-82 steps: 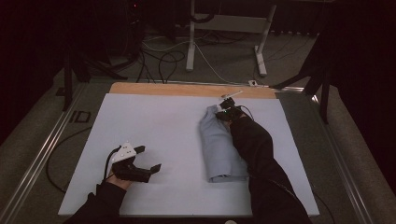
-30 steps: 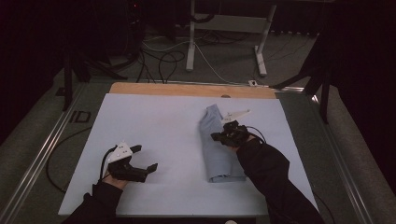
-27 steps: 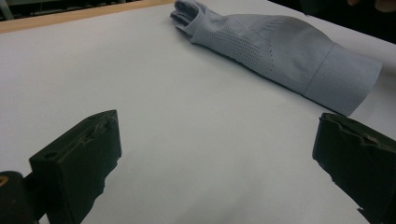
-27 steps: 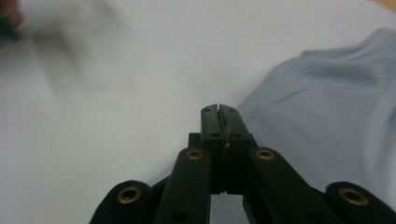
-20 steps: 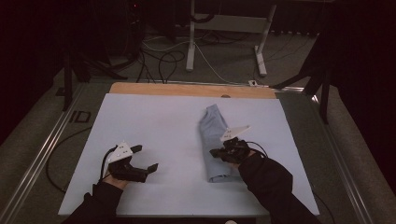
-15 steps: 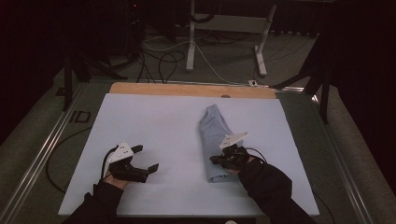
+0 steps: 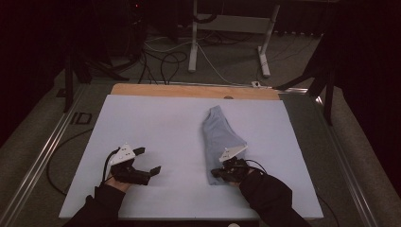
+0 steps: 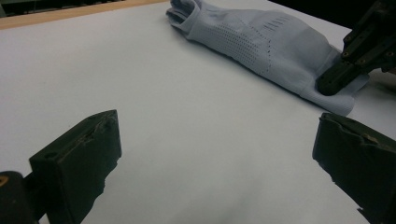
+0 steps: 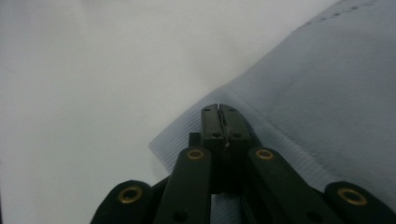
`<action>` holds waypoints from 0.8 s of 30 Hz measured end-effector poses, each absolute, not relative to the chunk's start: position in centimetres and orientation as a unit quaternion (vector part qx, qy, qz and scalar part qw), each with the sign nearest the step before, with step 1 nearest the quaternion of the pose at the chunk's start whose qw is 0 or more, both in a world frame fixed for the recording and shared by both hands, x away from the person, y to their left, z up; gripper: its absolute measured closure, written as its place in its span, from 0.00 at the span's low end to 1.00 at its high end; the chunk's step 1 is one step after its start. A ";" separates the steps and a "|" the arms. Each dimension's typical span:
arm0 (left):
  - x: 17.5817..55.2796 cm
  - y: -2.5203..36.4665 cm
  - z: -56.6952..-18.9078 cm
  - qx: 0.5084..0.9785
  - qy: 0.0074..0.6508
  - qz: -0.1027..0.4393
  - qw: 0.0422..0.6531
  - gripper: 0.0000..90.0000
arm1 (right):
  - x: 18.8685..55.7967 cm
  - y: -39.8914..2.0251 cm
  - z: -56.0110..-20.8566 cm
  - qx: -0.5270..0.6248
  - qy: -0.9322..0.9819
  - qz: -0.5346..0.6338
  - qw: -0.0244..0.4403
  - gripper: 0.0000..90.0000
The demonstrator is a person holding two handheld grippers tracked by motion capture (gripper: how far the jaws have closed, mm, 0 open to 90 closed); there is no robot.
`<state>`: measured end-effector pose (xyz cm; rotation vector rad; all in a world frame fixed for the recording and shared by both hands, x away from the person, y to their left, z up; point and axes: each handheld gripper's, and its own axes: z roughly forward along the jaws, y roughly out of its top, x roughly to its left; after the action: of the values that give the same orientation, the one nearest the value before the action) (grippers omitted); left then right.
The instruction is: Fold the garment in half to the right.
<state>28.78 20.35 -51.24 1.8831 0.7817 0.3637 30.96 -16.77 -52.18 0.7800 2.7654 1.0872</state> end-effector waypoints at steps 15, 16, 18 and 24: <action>28.8 20.4 -51.2 0.781 0.326 0.151 0.511 0.02 | 29.9 -15.7 -52.5 0.232 0.907 0.350 0.008 1.00; 28.8 20.4 -51.2 0.781 0.326 0.151 0.511 0.02 | 29.9 -15.7 -52.6 0.230 0.908 0.351 0.009 1.00; 28.7 20.4 -51.2 0.781 0.326 0.151 0.511 0.02 | 29.9 -15.8 -52.6 0.228 0.908 0.352 0.006 1.00; 28.8 20.6 -51.2 0.781 0.325 0.151 0.512 0.02 | 30.0 -15.9 -51.8 0.223 0.907 0.358 0.009 1.00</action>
<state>28.83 20.62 -51.23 1.8792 0.7819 0.3632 30.02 -15.90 -51.84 0.6977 2.8326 1.1179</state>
